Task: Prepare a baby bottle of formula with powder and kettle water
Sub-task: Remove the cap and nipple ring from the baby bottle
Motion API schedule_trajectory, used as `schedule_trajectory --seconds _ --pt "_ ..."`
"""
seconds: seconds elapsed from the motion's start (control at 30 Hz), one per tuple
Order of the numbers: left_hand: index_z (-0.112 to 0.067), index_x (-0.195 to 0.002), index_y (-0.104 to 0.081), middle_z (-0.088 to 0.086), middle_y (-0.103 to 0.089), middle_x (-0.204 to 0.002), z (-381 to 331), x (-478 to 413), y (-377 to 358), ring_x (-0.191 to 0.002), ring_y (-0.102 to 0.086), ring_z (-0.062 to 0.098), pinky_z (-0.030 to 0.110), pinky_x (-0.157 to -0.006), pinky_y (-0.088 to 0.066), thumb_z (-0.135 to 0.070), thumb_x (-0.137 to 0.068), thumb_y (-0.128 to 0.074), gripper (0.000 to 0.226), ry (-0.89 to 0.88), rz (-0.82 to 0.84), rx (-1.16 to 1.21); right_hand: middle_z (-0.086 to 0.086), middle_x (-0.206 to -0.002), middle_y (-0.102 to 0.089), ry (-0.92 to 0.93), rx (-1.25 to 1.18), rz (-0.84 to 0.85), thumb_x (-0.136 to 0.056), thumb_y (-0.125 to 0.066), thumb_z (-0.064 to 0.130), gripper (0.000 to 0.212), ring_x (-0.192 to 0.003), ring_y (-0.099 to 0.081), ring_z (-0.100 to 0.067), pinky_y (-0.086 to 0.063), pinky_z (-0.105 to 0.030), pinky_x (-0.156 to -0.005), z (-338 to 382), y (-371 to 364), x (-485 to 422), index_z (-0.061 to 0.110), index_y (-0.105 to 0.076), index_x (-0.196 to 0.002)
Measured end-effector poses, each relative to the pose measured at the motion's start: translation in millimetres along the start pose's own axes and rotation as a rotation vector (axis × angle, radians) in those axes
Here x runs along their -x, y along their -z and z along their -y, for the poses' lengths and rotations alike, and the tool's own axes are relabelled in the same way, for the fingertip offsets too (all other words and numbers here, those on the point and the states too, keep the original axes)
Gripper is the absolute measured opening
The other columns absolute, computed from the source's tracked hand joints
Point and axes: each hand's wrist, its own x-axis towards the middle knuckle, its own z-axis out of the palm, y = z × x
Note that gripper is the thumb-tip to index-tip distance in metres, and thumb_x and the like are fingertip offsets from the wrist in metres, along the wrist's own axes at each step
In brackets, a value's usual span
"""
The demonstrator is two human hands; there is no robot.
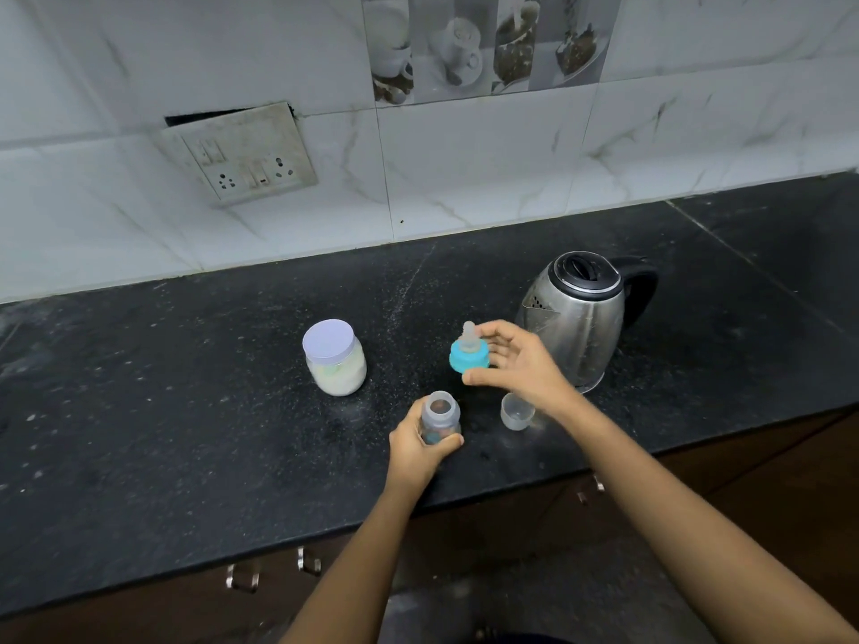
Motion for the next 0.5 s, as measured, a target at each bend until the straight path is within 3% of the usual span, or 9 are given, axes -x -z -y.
schedule_trajectory --seconds 0.1,0.2,0.33,0.5 --pt "-0.036 -0.115 -0.054 -0.017 -0.063 -0.111 0.8 0.3 -0.3 -0.105 -0.058 -0.002 0.016 -0.091 -0.045 -0.013 -0.069 -0.084 0.059 -0.003 0.003 -0.025 0.005 -0.11 -0.066 0.051 0.374 0.109 -0.066 -0.086 0.014 0.049 -0.102 -0.061 -0.006 -0.046 -0.018 -0.09 20.8 33.0 6.1 0.02 -0.066 -0.111" --pt "-0.041 -0.112 -0.051 -0.022 -0.061 -0.109 2.1 1.0 -0.5 -0.104 -0.057 -0.004 0.014 -0.089 -0.042 -0.013 -0.071 -0.083 0.059 -0.003 0.017 -0.051 0.008 -0.11 -0.059 0.051 0.794 0.211 -0.07 -0.082 0.031 0.061 -0.102 -0.054 -0.004 -0.042 -0.018 -0.088 18.0 54.7 10.9 0.026 -0.057 -0.125" --pt "-0.035 -0.116 -0.052 -0.015 -0.062 -0.11 4.6 1.3 -2.3 -0.103 -0.057 0.001 0.02 -0.092 -0.043 -0.013 -0.071 -0.083 0.059 -0.007 0.014 -0.069 0.0 -0.115 -0.055 -0.057 1.03 0.323 -0.069 -0.078 0.027 0.062 -0.107 -0.051 -0.015 -0.045 -0.031 -0.09 -8.5 60.8 10.0 0.019 -0.049 -0.123" --pt "-0.033 -0.114 -0.052 -0.011 -0.062 -0.111 4.9 1.5 -4.3 -0.103 -0.058 0.006 0.024 -0.09 -0.044 -0.016 -0.069 -0.084 0.058 -0.023 -0.007 -0.098 -0.005 -0.119 -0.051 -0.08 1.215 0.427 -0.075 -0.073 0.019 0.054 -0.111 -0.042 -0.021 -0.04 -0.029 -0.091 -33.2 50.4 5.3 0.013 -0.052 -0.124"
